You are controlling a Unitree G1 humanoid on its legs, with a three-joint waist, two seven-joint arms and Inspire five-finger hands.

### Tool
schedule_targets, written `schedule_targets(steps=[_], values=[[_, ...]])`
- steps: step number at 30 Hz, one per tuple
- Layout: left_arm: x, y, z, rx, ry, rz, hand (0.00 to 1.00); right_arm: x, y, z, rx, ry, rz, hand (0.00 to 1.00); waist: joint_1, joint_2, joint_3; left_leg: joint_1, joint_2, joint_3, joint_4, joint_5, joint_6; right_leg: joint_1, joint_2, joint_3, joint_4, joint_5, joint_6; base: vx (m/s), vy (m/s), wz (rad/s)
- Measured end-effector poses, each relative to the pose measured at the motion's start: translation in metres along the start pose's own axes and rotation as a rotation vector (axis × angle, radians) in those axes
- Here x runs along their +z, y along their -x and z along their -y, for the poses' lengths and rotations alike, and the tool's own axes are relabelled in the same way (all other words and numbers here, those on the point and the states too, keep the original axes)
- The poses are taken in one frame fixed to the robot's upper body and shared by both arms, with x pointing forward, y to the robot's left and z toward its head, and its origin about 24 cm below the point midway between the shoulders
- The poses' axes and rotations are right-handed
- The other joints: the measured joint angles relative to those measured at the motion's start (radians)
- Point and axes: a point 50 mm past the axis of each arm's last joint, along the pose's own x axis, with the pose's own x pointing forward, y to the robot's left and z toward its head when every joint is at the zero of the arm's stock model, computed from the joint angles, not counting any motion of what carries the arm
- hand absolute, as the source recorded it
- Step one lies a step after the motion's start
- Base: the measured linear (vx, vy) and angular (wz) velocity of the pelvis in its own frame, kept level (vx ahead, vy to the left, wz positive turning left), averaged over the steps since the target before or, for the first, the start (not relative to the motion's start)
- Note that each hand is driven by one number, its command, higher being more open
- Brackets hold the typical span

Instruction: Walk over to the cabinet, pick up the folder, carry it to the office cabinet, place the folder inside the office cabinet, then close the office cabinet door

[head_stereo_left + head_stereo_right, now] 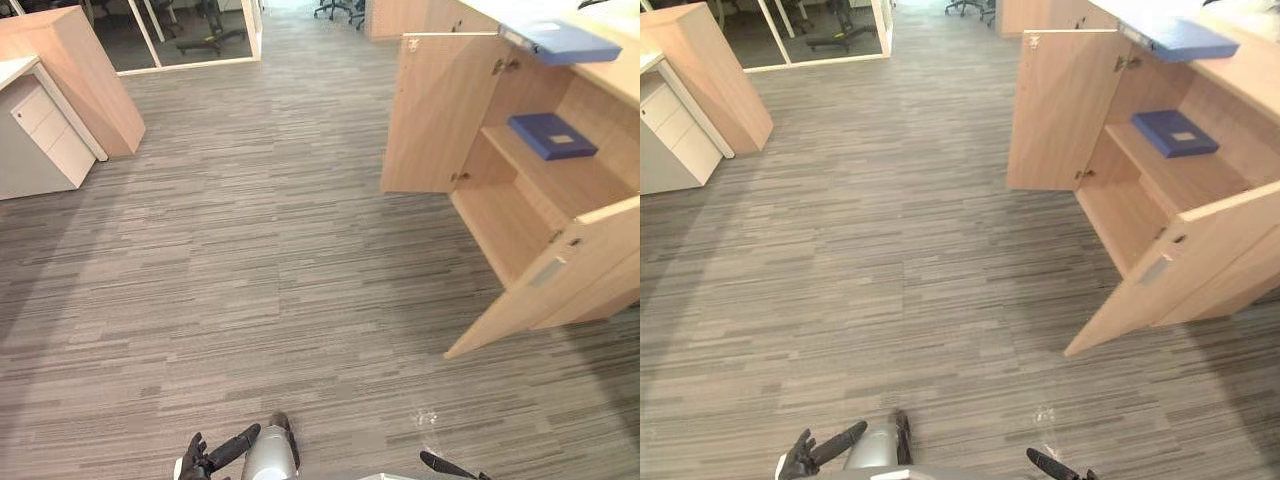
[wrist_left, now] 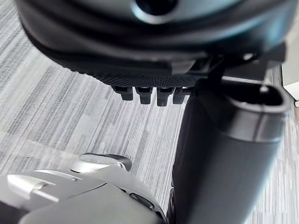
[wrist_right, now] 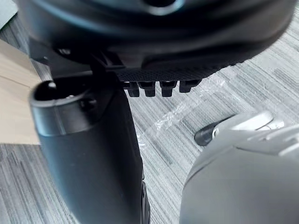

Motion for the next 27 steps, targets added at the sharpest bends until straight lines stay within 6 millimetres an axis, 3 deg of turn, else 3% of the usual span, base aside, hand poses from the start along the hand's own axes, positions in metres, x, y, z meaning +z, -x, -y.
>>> schedule_targets(steps=[2,3,5,6,7,8,9,10,12,13,15,17,18,19,20,22,24,26,27], values=[[-0.003,0.000,-0.005,0.027,-0.010,-0.013,1.00,-0.005,0.000,0.000,-0.006,-0.039,-0.036,1.00,0.005,-0.019,-0.045,-0.022,-0.053,0.013,0.063,0.018,0.011,-0.001,-0.062,0.001,-0.003,0.045,-0.035,0.44,0.512,-0.26],[-0.005,0.000,-0.009,0.043,-0.019,-0.024,1.00,-0.007,0.000,-0.001,-0.006,-0.055,-0.048,1.00,0.001,-0.029,-0.070,-0.024,-0.079,0.024,0.073,-0.008,0.046,-0.015,-0.090,0.001,0.009,0.084,-0.044,0.48,0.481,-0.09],[-0.008,0.000,-0.013,0.056,-0.035,-0.040,1.00,-0.009,0.000,-0.004,-0.001,-0.064,-0.065,1.00,0.000,-0.043,-0.098,0.013,-0.143,0.067,0.068,-0.047,0.101,-0.048,-0.155,0.020,0.072,0.182,-0.008,0.49,0.443,-0.21],[-0.011,0.000,-0.013,0.059,-0.042,-0.057,1.00,-0.007,-0.001,-0.004,-0.001,-0.069,-0.067,1.00,0.002,-0.046,-0.102,0.062,-0.185,0.088,0.045,-0.066,0.133,-0.086,-0.198,0.038,0.178,0.228,-0.005,0.49,0.422,-0.30],[-0.013,0.001,-0.014,0.059,-0.047,-0.061,1.00,-0.006,-0.001,-0.003,-0.004,-0.080,-0.068,1.00,0.002,-0.045,-0.103,0.097,-0.209,0.091,0.023,-0.073,0.144,-0.112,-0.221,0.045,0.256,0.253,-0.007,0.57,0.494,-0.24],[-0.013,0.001,-0.011,0.045,-0.066,-0.060,1.00,-0.003,-0.002,0.001,-0.017,-0.119,-0.066,1.00,-0.002,-0.044,-0.101,0.199,-0.271,0.100,-0.048,-0.088,0.169,-0.223,-0.287,0.056,0.518,0.366,-0.106,0.45,0.397,-0.06],[-0.012,0.001,-0.009,0.038,-0.072,-0.057,1.00,0.001,-0.003,0.003,-0.023,-0.120,-0.049,1.00,-0.007,-0.038,-0.096,0.235,-0.289,0.104,-0.066,-0.096,0.182,-0.271,-0.312,0.051,0.645,0.386,-0.155,0.46,0.408,0.05],[-0.011,0.000,-0.002,0.013,-0.088,-0.053,1.00,0.014,-0.004,0.004,-0.016,-0.130,-0.014,1.00,-0.024,-0.024,-0.087,0.319,-0.317,0.105,-0.117,-0.105,0.197,-0.392,-0.354,-0.007,0.922,0.347,-0.223,0.33,0.298,0.11],[-0.012,0.002,0.008,-0.023,-0.107,-0.050,1.00,0.028,-0.005,0.005,-0.015,-0.111,0.037,1.00,-0.035,0.004,-0.083,0.394,-0.317,0.099,-0.175,-0.105,0.197,-0.469,-0.343,-0.105,1.022,0.287,-0.192,0.28,0.210,-0.02],[-0.010,0.001,0.013,-0.039,-0.109,-0.045,1.00,0.036,-0.004,0.001,0.000,-0.087,0.078,1.00,-0.035,0.016,-0.079,0.436,-0.316,0.101,-0.207,-0.105,0.197,-0.524,-0.313,-0.157,1.023,0.200,-0.130,0.25,0.124,-0.14],[-0.003,-0.001,0.020,-0.055,-0.111,-0.026,1.00,0.043,-0.001,-0.014,0.040,-0.095,0.116,1.00,-0.042,-0.001,-0.058,0.480,-0.312,0.099,-0.219,-0.115,0.181,-0.578,-0.257,-0.208,0.945,0.102,-0.083,0.35,0.009,-0.07],[0.002,-0.002,0.028,-0.075,-0.105,-0.016,1.00,0.042,0.002,-0.026,0.073,-0.124,0.120,1.00,-0.044,-0.015,-0.028,0.521,-0.288,0.097,-0.219,-0.132,0.153,-0.592,-0.163,-0.246,0.777,0.060,-0.081,0.29,-0.121,0.01],[0.002,-0.002,0.029,-0.083,-0.107,-0.015,1.00,0.040,0.004,-0.031,0.084,-0.137,0.120,1.00,-0.047,-0.021,-0.026,0.541,-0.269,0.098,-0.222,-0.147,0.129,-0.590,-0.097,-0.272,0.629,0.071,-0.083,0.30,-0.216,0.00],[0.003,-0.002,0.027,-0.081,-0.116,-0.010,1.00,0.034,0.005,-0.034,0.091,-0.122,0.109,1.00,-0.046,-0.040,-0.029,0.561,-0.269,0.102,-0.233,-0.162,0.106,-0.584,-0.052,-0.282,0.480,0.141,-0.116,0.29,-0.232,-0.02],[0.001,-0.002,0.029,-0.082,-0.106,-0.020,1.00,0.034,0.005,-0.033,0.094,-0.129,0.107,1.00,-0.046,-0.029,-0.028,0.575,-0.259,0.105,-0.238,-0.171,0.096,-0.583,-0.040,-0.285,0.490,0.131,-0.167,0.26,-0.189,-0.29],[-0.001,0.000,0.041,-0.099,-0.064,-0.031,1.00,0.042,0.004,-0.029,0.087,-0.124,0.133,1.00,-0.039,0.009,-0.021,0.590,-0.222,0.119,-0.236,-0.173,0.081,-0.575,0.000,-0.298,0.494,0.084,-0.169,0.28,-0.197,-0.18],[0.001,0.000,0.045,-0.101,-0.052,-0.028,1.00,0.039,0.003,-0.024,0.072,-0.131,0.124,1.00,-0.042,0.014,-0.020,0.591,-0.196,0.119,-0.190,-0.173,0.070,-0.546,0.007,-0.319,0.504,0.039,-0.167,0.30,-0.237,0.25],[0.003,-0.001,0.042,-0.094,-0.041,-0.021,1.00,0.030,0.003,-0.019,0.059,-0.143,0.099,1.00,-0.052,0.006,-0.018,0.541,-0.136,0.118,0.010,-0.197,0.034,-0.475,0.023,-0.355,0.471,0.013,-0.162,0.30,-0.253,0.34],[0.005,-0.002,0.040,-0.077,-0.002,-0.014,1.00,0.025,0.003,-0.016,0.053,-0.144,0.090,1.00,-0.052,0.009,-0.019,0.465,-0.074,0.119,0.226,-0.191,0.030,-0.423,0.047,-0.370,0.436,0.007,-0.164,0.31,-0.290,0.01]])
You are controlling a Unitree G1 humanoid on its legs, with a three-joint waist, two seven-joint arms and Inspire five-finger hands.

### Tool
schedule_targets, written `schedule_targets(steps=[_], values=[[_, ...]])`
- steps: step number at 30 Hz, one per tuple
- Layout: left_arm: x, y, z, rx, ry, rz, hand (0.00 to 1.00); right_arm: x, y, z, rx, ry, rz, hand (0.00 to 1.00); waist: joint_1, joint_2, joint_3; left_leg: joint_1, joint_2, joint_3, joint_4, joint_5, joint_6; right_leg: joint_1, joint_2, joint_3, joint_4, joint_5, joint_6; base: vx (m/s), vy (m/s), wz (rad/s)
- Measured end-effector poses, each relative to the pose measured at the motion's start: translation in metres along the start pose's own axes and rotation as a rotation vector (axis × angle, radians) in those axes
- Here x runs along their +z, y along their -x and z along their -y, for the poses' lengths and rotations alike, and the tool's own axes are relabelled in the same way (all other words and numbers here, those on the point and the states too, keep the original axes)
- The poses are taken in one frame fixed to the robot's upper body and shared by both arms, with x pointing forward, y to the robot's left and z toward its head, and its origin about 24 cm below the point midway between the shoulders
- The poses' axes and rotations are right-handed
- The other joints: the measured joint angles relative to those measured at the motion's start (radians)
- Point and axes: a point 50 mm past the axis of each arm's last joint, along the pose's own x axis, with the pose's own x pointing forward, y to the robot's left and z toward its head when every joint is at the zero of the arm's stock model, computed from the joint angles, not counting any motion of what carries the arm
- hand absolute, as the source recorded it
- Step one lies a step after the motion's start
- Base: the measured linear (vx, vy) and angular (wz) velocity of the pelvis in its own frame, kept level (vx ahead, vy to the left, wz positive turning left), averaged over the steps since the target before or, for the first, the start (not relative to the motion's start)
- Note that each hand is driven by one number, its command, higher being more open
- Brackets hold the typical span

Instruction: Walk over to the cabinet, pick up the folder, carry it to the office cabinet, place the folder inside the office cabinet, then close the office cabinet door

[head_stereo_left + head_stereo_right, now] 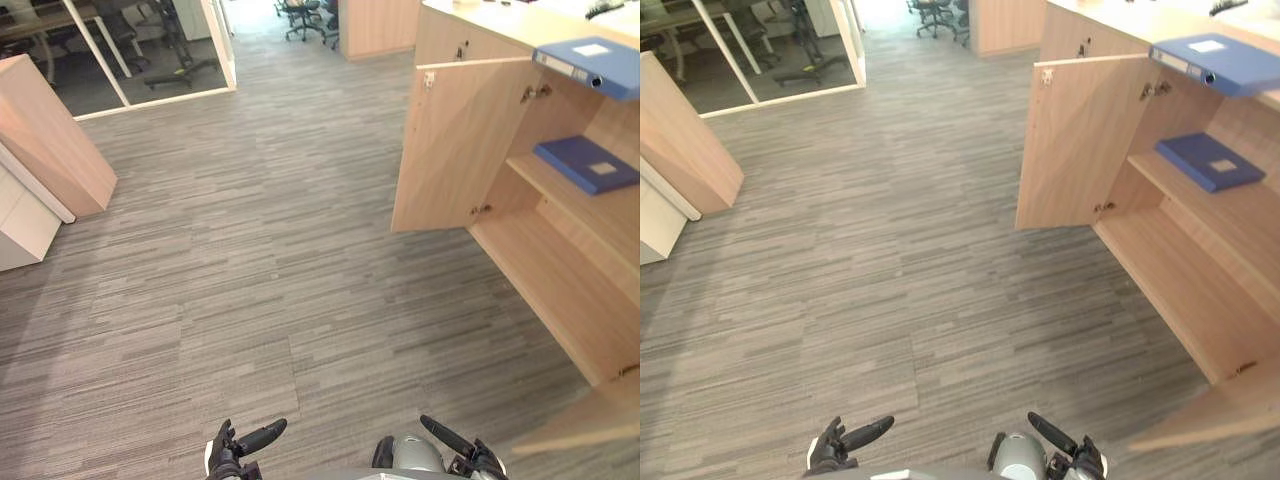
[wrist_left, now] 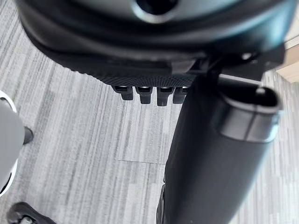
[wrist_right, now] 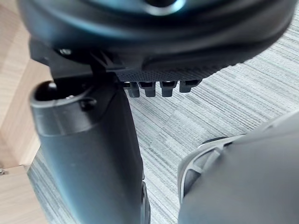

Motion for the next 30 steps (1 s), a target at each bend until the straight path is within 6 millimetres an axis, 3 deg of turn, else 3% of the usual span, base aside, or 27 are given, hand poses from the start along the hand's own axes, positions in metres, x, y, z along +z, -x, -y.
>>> schedule_targets(steps=[1,3,4,5,8,11,13,14,15,17,18,19,20,21,22,23,25,26,28,29,30], values=[[-0.004,0.002,-0.002,0.024,0.048,-0.009,1.00,0.000,0.000,0.004,-0.008,0.002,0.003,1.00,0.002,0.018,-0.003,-0.071,0.075,-0.001,0.206,0.045,0.009,0.040,0.043,0.002,-0.032,-0.005,-0.007,0.30,-0.256,-0.24],[-0.011,0.005,-0.008,0.049,0.087,-0.030,1.00,0.001,0.000,0.007,-0.016,0.002,0.012,1.00,0.010,0.038,-0.008,-0.157,0.164,-0.001,0.427,0.137,0.026,0.084,0.095,0.025,-0.062,-0.019,-0.028,0.24,-0.105,-0.59],[-0.010,0.005,-0.012,0.064,0.110,-0.026,1.00,-0.001,0.000,0.009,-0.018,0.005,0.011,1.00,0.016,0.035,-0.006,-0.220,0.208,0.000,0.551,0.135,0.028,0.115,0.118,0.052,-0.084,-0.028,-0.031,0.25,-0.029,-0.66],[-0.009,0.005,-0.012,0.065,0.113,-0.020,1.00,-0.002,0.001,0.009,-0.019,0.006,0.006,1.00,0.020,0.031,-0.006,-0.240,0.211,0.003,0.573,0.131,0.024,0.126,0.123,0.066,-0.095,-0.028,-0.032,0.31,-0.019,-0.67],[-0.003,0.004,-0.014,0.072,0.116,0.007,1.00,-0.012,0.002,0.013,-0.027,0.020,-0.023,1.00,0.032,0.009,-0.001,-0.329,0.176,-0.002,0.536,0.081,0.014,0.185,0.126,0.137,-0.156,-0.025,-0.026,0.25,0.032,-0.63],[-0.001,0.004,-0.015,0.085,0.138,0.018,1.00,-0.014,0.002,0.014,-0.028,0.051,-0.030,1.00,0.043,0.001,0.002,-0.376,0.107,-0.085,0.307,0.031,0.003,0.226,0.119,0.220,-0.198,-0.017,-0.004,0.29,0.142,-0.88],[0.001,0.004,-0.014,0.091,0.151,0.027,1.00,-0.012,0.002,0.008,-0.011,0.074,-0.026,1.00,0.050,-0.011,0.002,-0.387,0.046,-0.254,0.016,0.028,-0.013,0.254,0.108,0.300,-0.214,-0.032,0.035,0.32,0.229,-1.06],[0.001,0.004,-0.015,0.092,0.155,0.025,1.00,-0.012,0.002,0.007,-0.007,0.082,-0.023,1.00,0.050,-0.012,0.001,-0.387,0.036,-0.305,-0.041,0.030,-0.016,0.258,0.104,0.319,-0.213,-0.042,0.051,0.45,0.372,-1.15],[0.000,0.004,-0.015,0.099,0.161,0.023,1.00,-0.010,0.002,0.005,-0.002,0.091,-0.013,1.00,0.051,-0.012,-0.002,-0.388,0.021,-0.398,-0.121,0.034,-0.022,0.276,0.091,0.368,-0.212,-0.066,0.088,0.30,0.273,-0.90],[-0.003,0.004,-0.015,0.102,0.162,0.011,1.00,-0.011,0.002,0.007,-0.006,0.094,-0.013,1.00,0.054,-0.002,-0.017,-0.389,0.015,-0.428,-0.140,0.041,-0.011,0.290,0.075,0.416,-0.214,-0.091,0.129,0.38,0.414,-0.93],[-0.008,0.005,-0.017,0.109,0.169,-0.008,1.00,-0.014,0.002,0.010,-0.013,0.097,-0.022,1.00,0.059,0.004,-0.047,-0.398,0.001,-0.414,-0.104,0.108,-0.054,0.296,0.045,0.453,-0.213,-0.111,0.163,0.55,0.639,-1.07],[-0.006,0.004,-0.027,0.141,0.172,-0.003,1.00,-0.025,0.005,0.007,-0.008,0.082,-0.059,1.00,0.068,-0.044,-0.084,-0.390,-0.053,-0.346,-0.081,0.059,-0.022,0.278,-0.030,0.480,-0.188,-0.115,0.187,0.57,0.625,-0.96],[-0.005,0.003,-0.031,0.155,0.179,-0.001,1.00,-0.030,0.007,0.003,0.002,0.077,-0.072,1.00,0.070,-0.063,-0.095,-0.377,-0.074,-0.313,-0.081,0.047,-0.005,0.252,-0.063,0.488,-0.148,-0.109,0.196,0.57,0.609,-1.05],[-0.005,0.002,-0.033,0.170,0.192,-0.007,1.00,-0.031,0.008,-0.003,0.019,0.047,-0.078,1.00,0.074,-0.083,-0.093,-0.329,-0.105,-0.253,-0.083,0.018,0.030,0.189,-0.107,0.521,-0.004,-0.079,0.183,0.44,0.493,-0.92],[-0.006,0.002,-0.034,0.173,0.197,-0.015,1.00,-0.028,0.008,-0.008,0.033,0.033,-0.073,1.00,0.076,-0.081,-0.083,-0.298,-0.120,-0.226,-0.091,0.007,0.044,0.141,-0.123,0.547,0.099,-0.053,0.150,0.43,0.577,-1.37],[-0.009,0.003,-0.034,0.174,0.199,-0.028,1.00,-0.018,0.006,-0.013,0.046,0.002,-0.052,1.00,0.070,-0.075,-0.066,-0.185,-0.164,-0.149,-0.155,-0.005,0.073,-0.009,-0.165,0.591,0.413,0.066,0.028,0.25,0.371,-0.96],[-0.011,0.003,-0.032,0.163,0.183,-0.038,1.00,-0.014,0.006,-0.012,0.045,-0.011,-0.032,1.00,0.055,-0.063,-0.069,-0.122,-0.181,-0.114,-0.210,-0.006,0.082,-0.066,-0.194,0.526,0.539,0.097,-0.022,0.22,0.349,-0.45],[-0.011,0.003,-0.028,0.136,0.143,-0.036,1.00,-0.009,0.005,-0.010,0.042,-0.011,-0.009,1.00,0.040,-0.047,-0.075,-0.067,-0.190,-0.103,-0.277,-0.004,0.102,-0.107,-0.212,0.438,0.587,0.102,-0.025,0.28,0.376,-0.29],[-0.013,0.003,-0.024,0.107,0.094,-0.038,1.00,-0.006,0.005,-0.011,0.049,-0.012,0.011,1.00,0.037,-0.036,-0.079,-0.022,-0.192,-0.064,-0.337,0.000,0.107,-0.157,-0.203,0.330,0.562,0.089,0.003,0.26,0.222,-0.52],[-0.013,0.003,-0.024,0.103,0.088,-0.046,1.00,-0.004,0.005,-0.013,0.056,-0.013,0.019,1.00,0.034,-0.036,-0.075,0.003,-0.191,-0.041,-0.360,0.000,0.107,-0.184,-0.180,0.253,0.512,0.055,0.046,0.30,0.108,-0.62],[-0.012,0.003,-0.024,0.103,0.089,-0.043,1.00,-0.003,0.005,-0.013,0.056,-0.015,0.020,1.00,0.031,-0.036,-0.068,0.012,-0.191,-0.037,-0.366,-0.001,0.105,-0.192,-0.167,0.222,0.496,0.036,0.060,0.31,0.072,-0.73]])
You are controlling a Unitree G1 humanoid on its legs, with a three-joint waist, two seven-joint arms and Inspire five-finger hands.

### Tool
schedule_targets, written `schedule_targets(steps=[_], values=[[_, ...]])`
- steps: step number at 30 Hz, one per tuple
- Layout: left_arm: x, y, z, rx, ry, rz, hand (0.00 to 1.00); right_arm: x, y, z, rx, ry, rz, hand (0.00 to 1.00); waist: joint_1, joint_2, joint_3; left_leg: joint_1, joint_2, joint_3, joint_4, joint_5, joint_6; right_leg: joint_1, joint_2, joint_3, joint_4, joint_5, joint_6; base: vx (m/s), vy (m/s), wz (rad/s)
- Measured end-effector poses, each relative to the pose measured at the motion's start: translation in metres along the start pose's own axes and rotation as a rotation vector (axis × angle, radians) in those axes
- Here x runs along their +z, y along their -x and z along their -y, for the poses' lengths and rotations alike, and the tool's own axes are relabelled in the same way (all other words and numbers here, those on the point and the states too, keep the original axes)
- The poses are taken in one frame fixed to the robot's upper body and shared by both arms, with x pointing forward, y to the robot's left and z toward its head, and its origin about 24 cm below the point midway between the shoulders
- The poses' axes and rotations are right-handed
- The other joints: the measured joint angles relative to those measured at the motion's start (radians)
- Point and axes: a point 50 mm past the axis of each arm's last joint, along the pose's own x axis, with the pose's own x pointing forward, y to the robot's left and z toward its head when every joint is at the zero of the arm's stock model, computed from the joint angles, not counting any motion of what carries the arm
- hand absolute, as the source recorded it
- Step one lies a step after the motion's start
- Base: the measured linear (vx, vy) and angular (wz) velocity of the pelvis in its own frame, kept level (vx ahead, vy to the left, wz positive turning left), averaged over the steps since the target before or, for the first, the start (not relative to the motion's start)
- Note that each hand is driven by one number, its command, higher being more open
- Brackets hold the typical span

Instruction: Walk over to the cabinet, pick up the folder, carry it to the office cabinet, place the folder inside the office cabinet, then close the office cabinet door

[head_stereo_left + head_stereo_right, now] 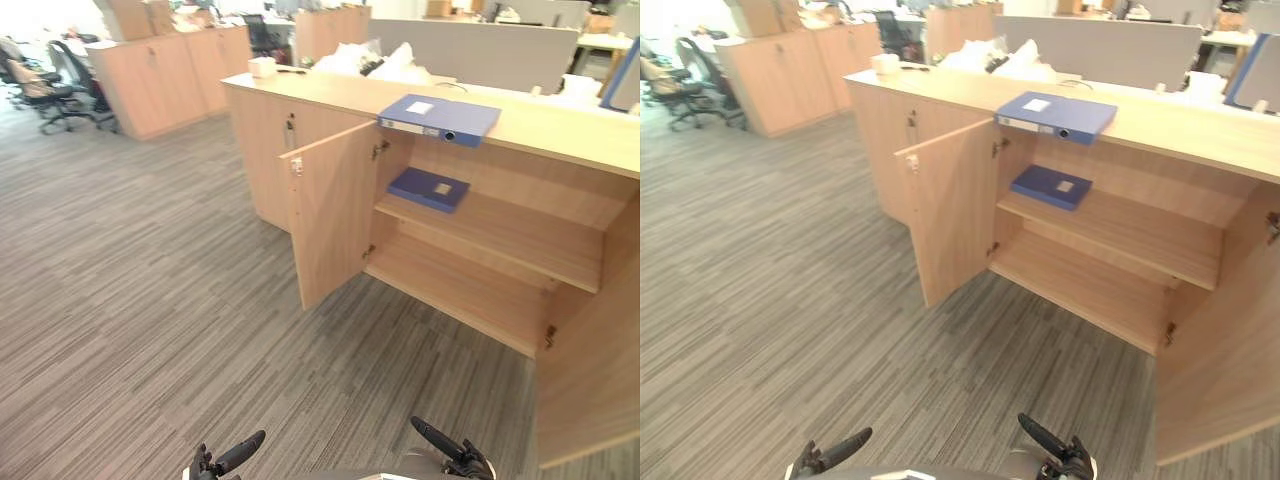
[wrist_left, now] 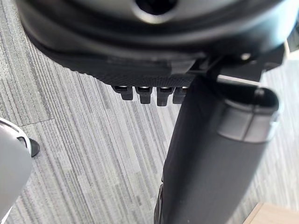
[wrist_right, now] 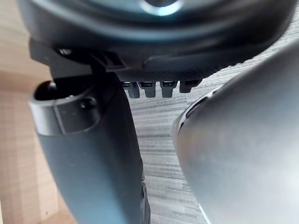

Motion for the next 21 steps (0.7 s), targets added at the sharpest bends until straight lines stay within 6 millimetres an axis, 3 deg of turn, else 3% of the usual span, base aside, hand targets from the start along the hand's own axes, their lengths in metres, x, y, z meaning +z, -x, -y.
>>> schedule_targets(steps=[1,3,5,6,7,8,11,12,13,16,18,21], values=[[0.002,-0.001,0.002,-0.004,0.002,0.001,1.00,0.002,-0.001,0.000,-0.001,-0.008,0.006,1.00,-0.006,0.005,0.012,0.013,0.010,0.010,-0.004,-0.008,-0.014,-0.020,0.048,-0.044,-0.042,-0.038,0.010,0.33,0.009,-0.50],[0.008,-0.002,0.011,-0.020,0.015,0.014,1.00,0.007,-0.001,-0.005,0.009,-0.009,0.018,1.00,-0.013,0.013,0.048,0.056,0.032,0.032,-0.012,-0.018,-0.030,-0.020,0.118,-0.116,-0.135,-0.059,-0.007,0.35,-0.061,-0.48],[0.014,-0.003,0.017,-0.037,0.019,0.030,1.00,0.004,-0.001,-0.002,0.003,-0.005,0.009,1.00,-0.014,-0.002,0.054,0.092,0.028,0.034,-0.022,-0.028,-0.047,-0.016,0.142,-0.162,-0.250,-0.049,-0.032,0.29,-0.107,-0.11],[0.018,-0.004,0.019,-0.041,0.026,0.045,1.00,-0.005,0.000,0.005,-0.014,-0.001,-0.019,1.00,-0.013,-0.029,0.051,0.121,0.011,0.024,-0.029,-0.040,-0.065,0.013,0.134,-0.172,-0.320,-0.036,-0.123,0.36,-0.200,0.06],[0.016,-0.002,0.029,-0.056,0.059,0.033,1.00,-0.002,-0.002,0.014,-0.031,0.007,-0.022,1.00,-0.012,-0.002,0.055,0.138,0.036,0.020,-0.014,-0.050,-0.081,0.034,0.155,-0.180,-0.315,-0.064,-0.123,0.38,-0.211,0.07],[0.015,-0.001,0.034,-0.064,0.071,0.028,1.00,-0.002,-0.002,0.016,-0.035,0.012,-0.022,1.00,-0.014,0.008,0.053,0.126,0.050,0.019,0.017,-0.054,-0.086,0.046,0.166,-0.187,-0.329,-0.076,-0.119,0.46,-0.277,0.02],[0.016,-0.001,0.038,-0.087,0.077,0.026,1.00,-0.007,-0.001,0.021,-0.048,0.003,-0.044,1.00,-0.030,0.024,0.054,-0.014,0.170,0.000,0.387,-0.063,-0.140,0.136,0.241,-0.212,-0.421,-0.099,-0.119,0.34,-0.265,0.03],[0.019,-0.001,0.037,-0.082,0.091,0.035,1.00,-0.008,-0.001,0.022,-0.048,0.001,-0.046,1.00,-0.030,0.033,0.060,-0.097,0.237,-0.024,0.624,-0.029,-0.192,0.185,0.287,-0.211,-0.464,-0.103,-0.126,0.25,-0.231,-0.34],[0.020,-0.002,0.035,-0.077,0.110,0.040,1.00,-0.009,0.000,0.024,-0.052,0.003,-0.049,1.00,-0.028,0.039,0.064,-0.175,0.292,-0.049,0.835,-0.015,-0.201,0.228,0.328,-0.207,-0.494,-0.108,-0.134,0.23,-0.209,-0.40],[0.025,-0.002,0.033,-0.080,0.122,0.059,1.00,-0.013,0.000,0.025,-0.044,0.048,-0.058,1.00,-0.023,0.033,0.072,-0.281,0.338,-0.048,1.024,-0.011,-0.174,0.326,0.378,-0.167,-0.563,-0.113,-0.140,0.23,-0.129,-0.52],[0.029,-0.002,0.033,-0.090,0.125,0.076,1.00,-0.012,0.000,0.024,-0.035,0.081,-0.059,1.00,-0.007,0.029,0.072,-0.349,0.335,-0.048,0.971,-0.015,-0.141,0.375,0.394,-0.110,-0.611,-0.106,-0.137,0.28,-0.062,-0.84],[0.034,-0.003,0.034,-0.099,0.147,0.092,1.00,-0.009,-0.002,0.018,-0.014,0.122,-0.055,1.00,0.013,0.019,0.070,-0.402,0.310,-0.084,0.738,-0.025,-0.121,0.435,0.395,-0.029,-0.671,-0.091,-0.139,0.25,0.007,-0.76]])
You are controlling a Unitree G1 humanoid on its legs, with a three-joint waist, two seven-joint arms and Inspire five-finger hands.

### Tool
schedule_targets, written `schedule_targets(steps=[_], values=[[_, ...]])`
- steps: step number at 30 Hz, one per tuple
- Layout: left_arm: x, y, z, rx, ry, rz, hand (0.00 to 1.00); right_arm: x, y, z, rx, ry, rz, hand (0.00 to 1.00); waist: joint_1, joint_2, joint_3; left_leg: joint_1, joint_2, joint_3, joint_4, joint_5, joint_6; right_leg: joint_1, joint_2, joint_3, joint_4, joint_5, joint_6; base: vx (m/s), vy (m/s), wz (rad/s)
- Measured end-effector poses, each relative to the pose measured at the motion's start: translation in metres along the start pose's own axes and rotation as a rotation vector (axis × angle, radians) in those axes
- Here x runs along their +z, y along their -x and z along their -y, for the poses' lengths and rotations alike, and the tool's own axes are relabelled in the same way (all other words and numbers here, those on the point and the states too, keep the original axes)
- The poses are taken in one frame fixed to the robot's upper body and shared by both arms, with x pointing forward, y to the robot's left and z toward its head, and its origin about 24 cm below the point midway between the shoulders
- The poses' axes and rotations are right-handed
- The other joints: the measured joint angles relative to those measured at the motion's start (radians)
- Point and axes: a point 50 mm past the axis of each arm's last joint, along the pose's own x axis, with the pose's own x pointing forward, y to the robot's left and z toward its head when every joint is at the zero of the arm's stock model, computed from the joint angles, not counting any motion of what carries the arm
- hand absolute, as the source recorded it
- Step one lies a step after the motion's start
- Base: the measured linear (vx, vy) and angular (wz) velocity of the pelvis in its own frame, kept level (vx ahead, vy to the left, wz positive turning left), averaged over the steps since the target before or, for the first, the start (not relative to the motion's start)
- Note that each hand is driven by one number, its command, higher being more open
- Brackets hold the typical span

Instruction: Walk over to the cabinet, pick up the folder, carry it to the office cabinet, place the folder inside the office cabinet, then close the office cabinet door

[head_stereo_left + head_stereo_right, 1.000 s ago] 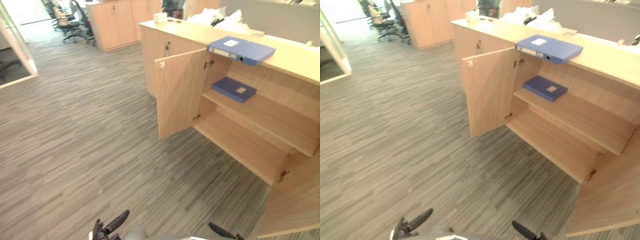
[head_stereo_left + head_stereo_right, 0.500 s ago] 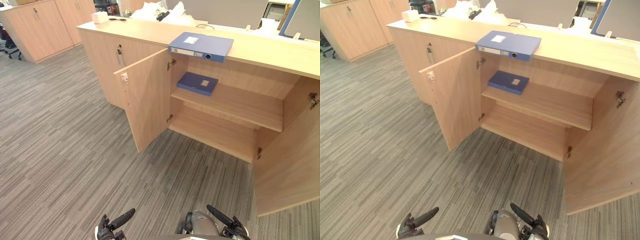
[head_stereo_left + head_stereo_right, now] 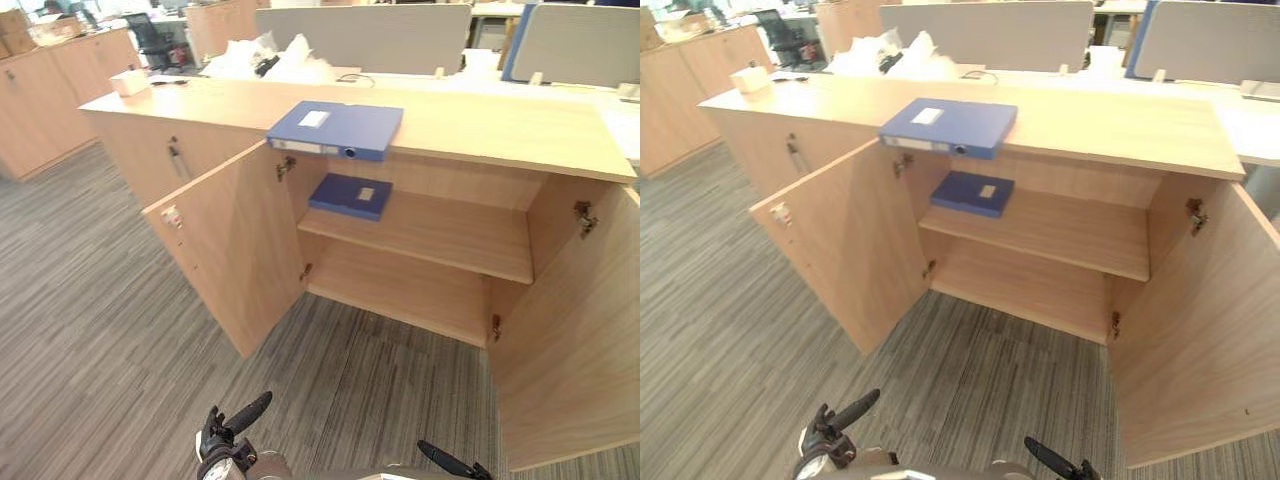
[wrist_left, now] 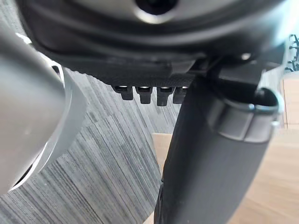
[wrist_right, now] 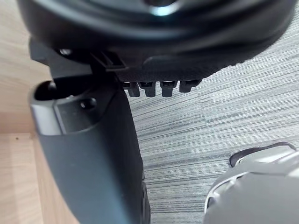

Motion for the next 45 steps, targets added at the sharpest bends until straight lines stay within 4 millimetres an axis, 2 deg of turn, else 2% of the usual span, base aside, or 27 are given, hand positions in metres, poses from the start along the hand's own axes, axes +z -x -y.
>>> schedule_targets(steps=[4,6,8,9,10,11,12,13,15,16,18,19,20,21,23,27,29,32,33,34,36,37,38,40,41,43,45], values=[[0.001,0.000,0.003,-0.007,0.012,0.001,1.00,0.014,-0.001,-0.019,0.049,0.020,0.034,1.00,0.005,0.003,-0.004,-0.008,-0.063,-0.146,-0.320,0.008,0.004,0.049,0.014,0.090,-0.063,0.001,0.009,0.29,0.102,-0.72],[-0.003,-0.001,0.005,-0.012,0.005,-0.017,1.00,0.015,0.000,-0.028,0.074,0.013,0.038,1.00,0.005,0.009,-0.018,-0.002,-0.101,-0.177,-0.429,0.033,0.040,0.080,0.019,0.136,-0.086,-0.009,0.031,0.47,0.213,-0.64],[-0.006,0.000,0.006,-0.018,-0.001,-0.035,1.00,0.012,0.001,-0.029,0.074,0.004,0.030,1.00,0.009,0.009,-0.032,0.027,-0.144,-0.169,-0.494,0.119,0.079,0.074,-0.008,0.157,-0.045,-0.032,0.072,0.42,0.247,-0.64],[-0.004,-0.002,0.005,-0.015,-0.006,-0.032,1.00,0.011,0.002,-0.031,0.082,0.007,0.028,1.00,0.026,-0.014,-0.037,0.089,-0.171,-0.124,-0.549,0.151,0.051,0.035,-0.061,0.163,0.067,-0.060,0.120,0.42,0.256,-0.96],[-0.005,-0.002,0.006,-0.020,-0.012,-0.035,1.00,0.011,0.003,-0.034,0.095,0.011,0.038,1.00,0.029,-0.025,-0.041,0.149,-0.200,-0.070,-0.606,0.155,0.055,-0.050,-0.113,0.169,0.269,-0.062,0.131,0.41,0.250,-0.96],[-0.005,-0.002,0.007,-0.026,-0.019,-0.034,1.00,0.013,0.003,-0.034,0.096,0.023,0.049,1.00,0.030,-0.032,-0.040,0.177,-0.214,-0.046,-0.631,0.154,0.057,-0.105,-0.141,0.173,0.391,-0.044,0.131,0.39,0.223,-0.87],[-0.005,-0.002,0.008,-0.036,-0.038,-0.035,1.00,0.018,0.003,-0.035,0.101,0.029,0.066,1.00,0.030,-0.036,-0.037,0.236,-0.237,-0.012,-0.672,0.145,0.071,-0.208,-0.194,0.175,0.604,-0.002,0.091,0.36,0.203,-0.70],[-0.007,-0.001,0.010,-0.046,-0.050,-0.045,1.00,0.020,0.003,-0.035,0.106,0.031,0.074,1.00,0.026,-0.035,-0.036,0.284,-0.248,-0.001,-0.694,0.140,0.080,-0.265,-0.248,0.154,0.707,-0.003,0.072,0.36,0.181,-0.56],[-0.010,0.000,0.012,-0.059,-0.067,-0.056,1.00,0.021,0.003,-0.034,0.105,0.040,0.081,1.00,0.019,-0.026,-0.036,0.330,-0.245,0.004,-0.709,0.135,0.088,-0.304,-0.315,0.099,0.727,-0.006,0.084,0.31,0.121,-0.12],[-0.011,0.000,0.011,-0.062,-0.070,-0.059,1.00,0.021,0.003,-0.034,0.104,0.065,0.086,1.00,0.010,-0.026,-0.038,0.368,-0.230,0.008,-0.736,0.131,0.090,-0.331,-0.350,0.063,0.674,-0.015,0.131,0.29,0.050,0.03],[-0.013,0.001,0.008,-0.058,-0.078,-0.064,1.00,0.022,0.003,-0.035,0.106,0.067,0.091,1.00,-0.004,-0.026,-0.038,0.400,-0.200,0.010,-0.762,0.121,0.074,-0.345,-0.353,0.026,0.530,-0.017,0.173,0.33,-0.114,0.03],[-0.012,0.000,0.007,-0.057,-0.083,-0.061,1.00,0.021,0.003,-0.035,0.107,0.066,0.088,1.00,-0.003,-0.033,-0.039,0.415,-0.188,0.014,-0.765,0.104,0.048,-0.344,-0.349,0.007,0.367,0.021,0.197,0.33,-0.210,-0.08],[-0.011,0.000,0.005,-0.054,-0.087,-0.058,1.00,0.019,0.004,-0.038,0.113,0.064,0.080,1.00,-0.003,-0.048,-0.042,0.422,-0.193,0.017,-0.765,0.093,0.029,-0.339,-0.349,-0.003,0.301,0.042,0.171,0.28,-0.224,-0.24],[-0.017,0.000,0.009,-0.061,-0.088,-0.088,1.00,0.024,0.001,-0.030,0.096,0.076,0.087,1.00,-0.005,-0.003,-0.031,0.440,-0.154,0.022,-0.768,0.082,0.012,-0.314,-0.310,-0.017,0.300,0.038,0.157,0.20,-0.179,-0.27],[-0.023,0.002,0.014,-0.085,-0.089,-0.109,1.00,0.028,-0.001,-0.021,0.066,0.064,0.092,1.00,-0.007,0.019,-0.033,0.454,-0.136,0.036,-0.771,0.090,0.018,-0.312,-0.285,-0.014,0.312,0.022,0.129,0.19,-0.190,-0.28],[-0.024,0.003,0.018,-0.105,-0.088,-0.116,1.00,0.023,-0.002,-0.020,0.064,0.068,0.072,1.00,-0.021,0.005,-0.032,0.466,-0.126,0.029,-0.782,0.167,0.015,-0.268,-0.277,-0.044,0.274,0.013,0.118,0.14,-0.189,0.06],[-0.023,0.002,0.015,-0.089,-0.067,-0.114,1.00,0.020,-0.002,-0.020,0.064,0.069,0.063,1.00,-0.020,0.007,-0.035,0.457,-0.109,0.029,-0.758,0.170,0.015,-0.242,-0.261,-0.063,0.234,0.009,0.120,0.05,-0.111,0.24],[-0.016,0.000,0.008,-0.055,-0.012,-0.087,1.00,0.013,0.000,-0.021,0.064,0.041,0.041,1.00,-0.020,-0.005,-0.029,0.336,-0.043,-0.001,-0.470,0.146,-0.020,-0.163,-0.235,-0.105,0.156,0.014,0.129,0.01,-0.105,0.29],[-0.014,0.000,0.006,-0.050,0.004,-0.076,1.00,0.012,-0.001,-0.019,0.059,0.043,0.038,1.00,-0.014,0.000,-0.027,0.259,0.000,-0.027,-0.291,0.154,-0.029,-0.132,-0.212,-0.113,0.138,0.013,0.128,0.03,-0.078,0.00],[-0.014,0.001,0.002,-0.045,0.014,-0.071,1.00,0.013,-0.001,-0.017,0.056,0.050,0.040,1.00,-0.003,0.016,-0.028,0.208,0.037,-0.042,-0.166,0.192,-0.045,-0.105,-0.191,-0.113,0.130,0.008,0.119,0.05,-0.056,-0.09],[-0.014,0.001,-0.004,-0.035,0.011,-0.068,1.00,0.013,-0.001,-0.017,0.055,0.054,0.039,1.00,-0.002,0.016,-0.031,0.158,0.061,-0.049,-0.047,0.245,-0.029,-0.064,-0.183,-0.113,0.103,0.005,0.114,0.10,0.008,-0.05],[-0.013,0.001,-0.004,-0.036,0.011,-0.066,1.00,0.012,-0.001,-0.016,0.054,0.056,0.037,1.00,0.000,0.015,-0.031,0.139,0.064,-0.047,-0.020,0.221,-0.024,-0.057,-0.184,-0.113,0.093,0.005,0.113,0.13,0.046,0.01],[-0.011,0.000,-0.003,-0.039,0.033,-0.056,1.00,0.011,-0.001,-0.016,0.054,0.053,0.031,1.00,0.002,0.014,-0.031,0.107,0.059,-0.032,-0.014,0.155,-0.018,-0.046,-0.188,-0.112,0.070,0.016,0.114,0.13,0.083,-0.06],[-0.011,0.000,-0.005,-0.032,0.063,-0.059,1.00,0.011,-0.001,-0.017,0.055,0.054,0.027,1.00,0.009,0.010,-0.030,0.098,0.022,0.003,-0.142,0.086,-0.022,-0.036,-0.203,-0.104,0.041,0.039,0.123,0.16,0.132,-0.16],[-0.012,0.001,-0.005,-0.033,0.079,-0.066,1.00,0.011,-0.001,-0.017,0.055,0.055,0.025,1.00,0.009,0.009,-0.031,0.117,-0.026,0.009,-0.308,0.090,-0.019,-0.032,-0.215,-0.094,0.033,0.045,0.134,0.15,0.148,-0.22],[-0.021,0.003,-0.006,-0.041,0.129,-0.103,1.00,0.012,-0.002,-0.015,0.054,0.056,0.023,1.00,0.008,0.032,-0.050,0.174,-0.073,0.009,-0.543,0.156,0.018,-0.028,-0.206,-0.081,0.020,0.049,0.160,0.23,0.224,-0.11],[-0.018,0.000,-0.007,-0.057,0.133,-0.112,1.00,0.009,0.000,-0.022,0.078,0.053,0.015,1.00,0.002,0.007,-0.064,0.205,-0.102,0.009,-0.618,0.157,0.019,-0.015,-0.218,-0.083,-0.024,0.063,0.184,0.26,0.208,0.10]])
